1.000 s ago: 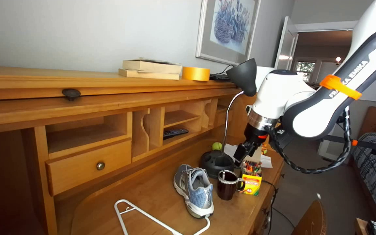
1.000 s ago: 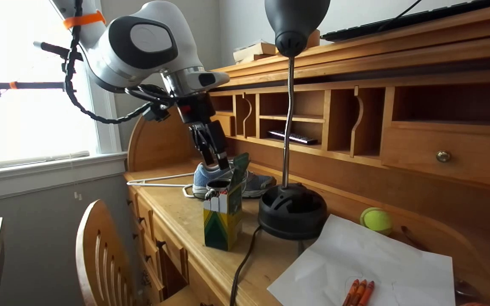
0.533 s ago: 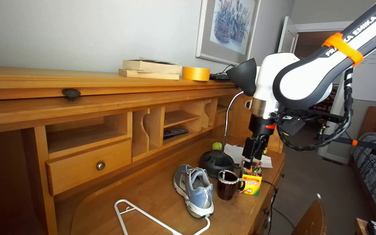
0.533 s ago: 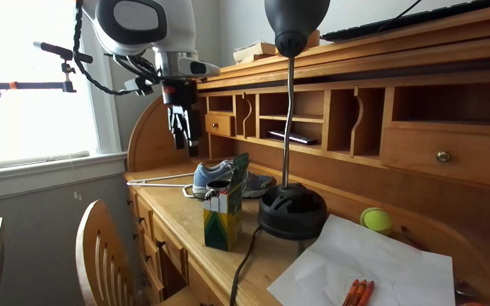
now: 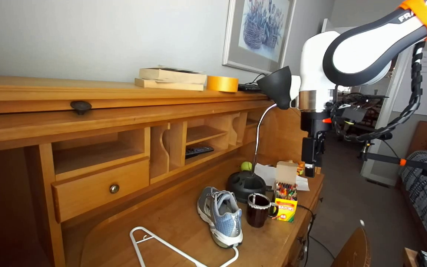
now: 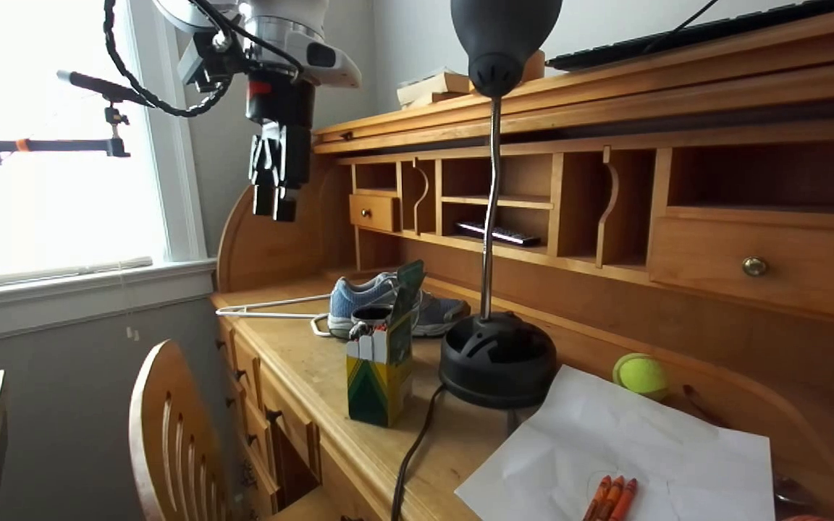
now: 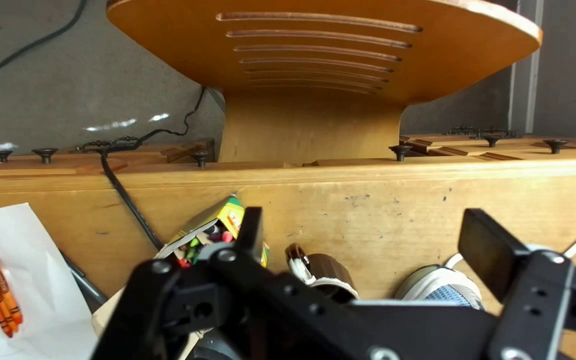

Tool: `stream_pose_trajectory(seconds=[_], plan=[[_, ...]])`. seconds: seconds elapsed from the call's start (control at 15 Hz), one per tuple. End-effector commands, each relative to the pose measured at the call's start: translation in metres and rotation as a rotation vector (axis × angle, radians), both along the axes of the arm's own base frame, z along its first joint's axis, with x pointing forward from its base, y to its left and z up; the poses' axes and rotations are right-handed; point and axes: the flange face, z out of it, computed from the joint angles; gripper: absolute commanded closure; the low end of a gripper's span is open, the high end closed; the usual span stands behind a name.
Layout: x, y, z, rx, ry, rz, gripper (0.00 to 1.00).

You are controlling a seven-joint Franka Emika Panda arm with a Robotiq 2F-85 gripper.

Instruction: Remove the crayon from the mug and put it in the box.

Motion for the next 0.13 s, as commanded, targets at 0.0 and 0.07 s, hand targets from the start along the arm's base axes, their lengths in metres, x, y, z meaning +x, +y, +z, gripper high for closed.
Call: stream_pose_trajectory(seconds=[0.0,0.07], plan=[[0.0001,-0.0002,0.0006,-0.001,0.002,0.001,0.00],[0.0000,-0.0002,0.0005,-0.001,0.002,0.001,0.00]])
